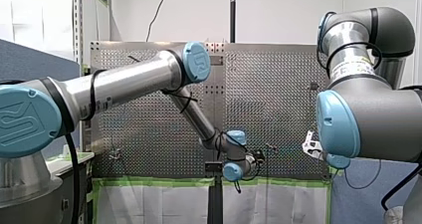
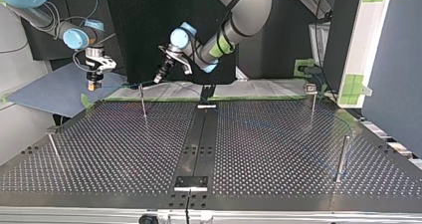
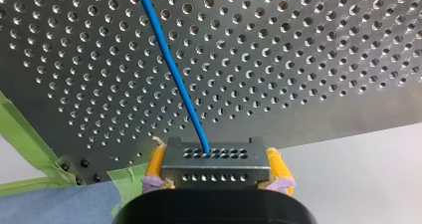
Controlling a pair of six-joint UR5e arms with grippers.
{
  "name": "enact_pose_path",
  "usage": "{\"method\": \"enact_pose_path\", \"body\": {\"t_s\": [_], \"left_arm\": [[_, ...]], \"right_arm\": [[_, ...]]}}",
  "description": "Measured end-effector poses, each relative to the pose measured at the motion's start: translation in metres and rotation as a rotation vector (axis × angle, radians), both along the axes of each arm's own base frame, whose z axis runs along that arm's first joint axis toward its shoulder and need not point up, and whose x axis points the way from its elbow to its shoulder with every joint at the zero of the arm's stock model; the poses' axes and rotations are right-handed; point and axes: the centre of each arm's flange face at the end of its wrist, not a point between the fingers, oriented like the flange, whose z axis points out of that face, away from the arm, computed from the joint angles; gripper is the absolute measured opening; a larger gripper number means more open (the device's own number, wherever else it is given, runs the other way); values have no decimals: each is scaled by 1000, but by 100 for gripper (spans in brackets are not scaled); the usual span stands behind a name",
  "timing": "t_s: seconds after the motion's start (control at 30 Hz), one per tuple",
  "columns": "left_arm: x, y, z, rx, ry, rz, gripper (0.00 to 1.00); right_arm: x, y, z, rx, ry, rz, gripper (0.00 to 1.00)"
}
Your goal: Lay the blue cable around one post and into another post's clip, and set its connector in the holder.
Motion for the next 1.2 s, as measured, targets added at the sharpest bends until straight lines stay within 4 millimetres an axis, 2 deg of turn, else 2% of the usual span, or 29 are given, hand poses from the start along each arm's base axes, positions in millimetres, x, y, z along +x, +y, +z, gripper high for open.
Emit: {"method": "enact_pose_path", "body": {"t_s": [0.13, 0.47, 1.0, 1.2], "left_arm": [[3, -2, -9, -9, 6, -3, 1], [16, -3, -5, -21, 1, -1, 1], [-12, -13, -14, 137, -10, -37, 1], [-13, -19, -8, 165, -44, -40, 1]], "right_arm": [[0, 0, 0, 0, 0, 1, 27], [1, 0, 0, 0, 1, 2, 27], [0, 1, -1, 4, 13, -16, 27], [0, 0, -1, 0, 12, -14, 27]]}}
